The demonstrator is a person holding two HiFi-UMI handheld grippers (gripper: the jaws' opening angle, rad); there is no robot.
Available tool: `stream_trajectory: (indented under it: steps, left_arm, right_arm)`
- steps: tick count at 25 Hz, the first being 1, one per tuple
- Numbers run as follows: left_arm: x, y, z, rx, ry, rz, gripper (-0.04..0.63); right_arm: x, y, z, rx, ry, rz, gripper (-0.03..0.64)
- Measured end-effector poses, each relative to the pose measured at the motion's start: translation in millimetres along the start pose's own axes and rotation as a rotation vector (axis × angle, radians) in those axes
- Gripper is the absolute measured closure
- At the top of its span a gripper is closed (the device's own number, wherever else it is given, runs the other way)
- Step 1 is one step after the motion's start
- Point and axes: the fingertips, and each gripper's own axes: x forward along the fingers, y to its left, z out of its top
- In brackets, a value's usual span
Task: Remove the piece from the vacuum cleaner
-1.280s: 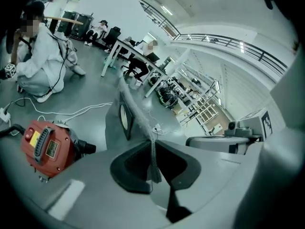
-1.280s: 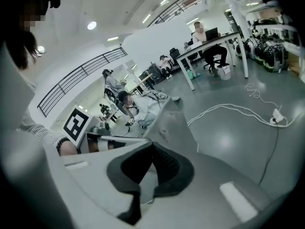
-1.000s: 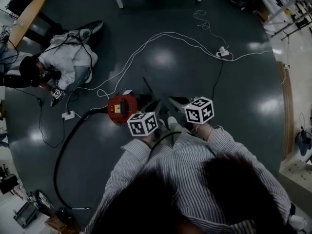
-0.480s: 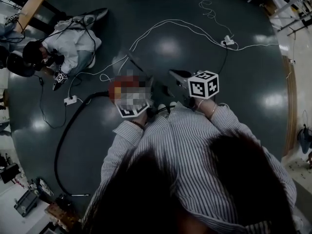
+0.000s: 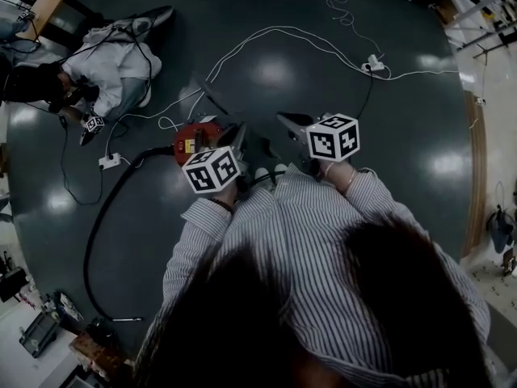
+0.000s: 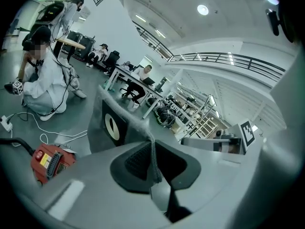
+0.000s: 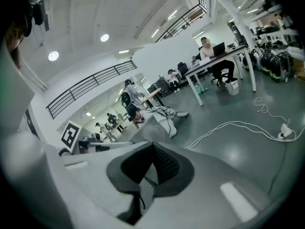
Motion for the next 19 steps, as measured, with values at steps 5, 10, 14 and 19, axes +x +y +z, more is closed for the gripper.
stream_trajectory:
  steps: [5, 10, 14, 19]
  left_arm:
    - [0.8, -2.2, -2.0, 0.000, 0.006, -0.006, 0.567]
    - [2.0, -6.5, -3.3, 0.002, 0.013, -0.018, 0.568]
    - [1.5, -8.9, -3.4, -0.007, 0.007, -0.020, 0.568]
    - [-0.1, -5.6, -3.9, -0.017, 0.005, -0.016, 0.568]
  right_arm:
    - [-0.8, -0.4, -2.4, -0.009, 0.011, -0.002, 0.615]
    - [-4.7, -3.0, -4.9, -0.006, 0.014, -0.014, 0.615]
    - [-8.8, -5.6, -5.3, -0.002, 0.008, -0.027, 0.615]
    - [-7.0, -5.1, -7.3, -0.004, 0.009, -0.031, 0.615]
